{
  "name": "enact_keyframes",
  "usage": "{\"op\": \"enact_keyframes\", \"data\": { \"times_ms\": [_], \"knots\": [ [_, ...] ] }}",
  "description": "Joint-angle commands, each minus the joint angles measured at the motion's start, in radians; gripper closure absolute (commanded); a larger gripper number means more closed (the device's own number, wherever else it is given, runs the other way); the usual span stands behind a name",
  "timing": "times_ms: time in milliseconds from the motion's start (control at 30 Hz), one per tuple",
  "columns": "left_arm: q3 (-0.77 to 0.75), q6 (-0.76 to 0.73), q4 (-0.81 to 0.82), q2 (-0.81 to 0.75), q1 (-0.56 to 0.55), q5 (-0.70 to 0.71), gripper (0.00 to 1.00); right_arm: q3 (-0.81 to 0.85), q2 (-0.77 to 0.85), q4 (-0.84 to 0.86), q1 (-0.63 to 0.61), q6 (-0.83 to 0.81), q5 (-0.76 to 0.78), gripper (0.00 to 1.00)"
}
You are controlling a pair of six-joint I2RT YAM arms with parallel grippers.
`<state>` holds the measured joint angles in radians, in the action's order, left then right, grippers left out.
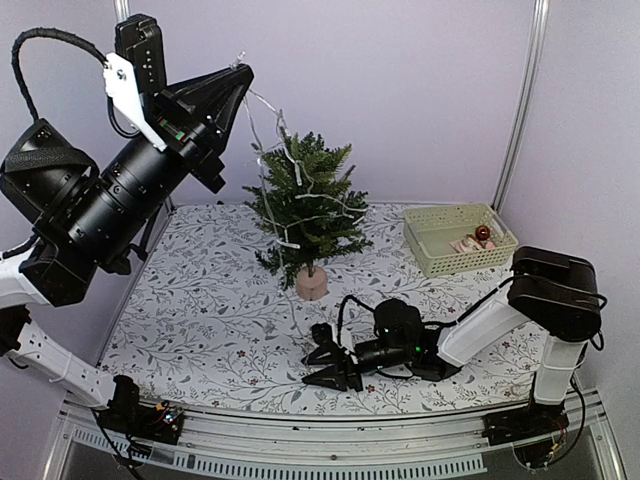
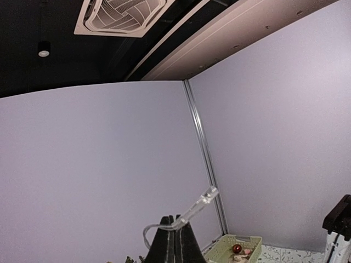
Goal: Decorate the small christmas tree
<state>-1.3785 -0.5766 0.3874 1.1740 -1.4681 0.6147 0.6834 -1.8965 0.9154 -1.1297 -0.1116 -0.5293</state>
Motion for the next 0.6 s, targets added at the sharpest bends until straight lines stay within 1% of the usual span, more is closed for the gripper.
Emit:
{"op": "enact_keyframes", "data": {
  "times_ms": [0, 67, 100, 267, 400, 567],
  "knots": [
    [0.025, 0.025, -0.007, -0.042, -0.017, 0.091, 1.0, -0.01, 0.007, 0.053, -0.022, 0.021, -0.003, 0.78],
    [0.055, 0.08, -0.044, -0.08, -0.015, 0.131, 1.0, -0.04, 0.056, 0.049, -0.033, 0.018, 0.024, 0.97],
    [0.075, 0.114, -0.071, -0.102, -0.016, 0.144, 1.0, -0.057, 0.075, 0.047, -0.038, 0.015, 0.039, 1.0],
    [0.18, 0.292, -0.222, -0.242, -0.016, 0.223, 1.0, -0.13, 0.216, 0.025, -0.045, 0.013, 0.104, 1.0],
    [0.227, 0.421, -0.371, -0.346, -0.017, 0.291, 1.0, -0.184, 0.321, 0.002, -0.046, 0.015, 0.171, 1.0],
    [0.263, 0.495, -0.514, -0.398, -0.017, 0.362, 1.0, -0.225, 0.451, -0.042, -0.045, 0.01, 0.262, 1.0]
  ]
}}
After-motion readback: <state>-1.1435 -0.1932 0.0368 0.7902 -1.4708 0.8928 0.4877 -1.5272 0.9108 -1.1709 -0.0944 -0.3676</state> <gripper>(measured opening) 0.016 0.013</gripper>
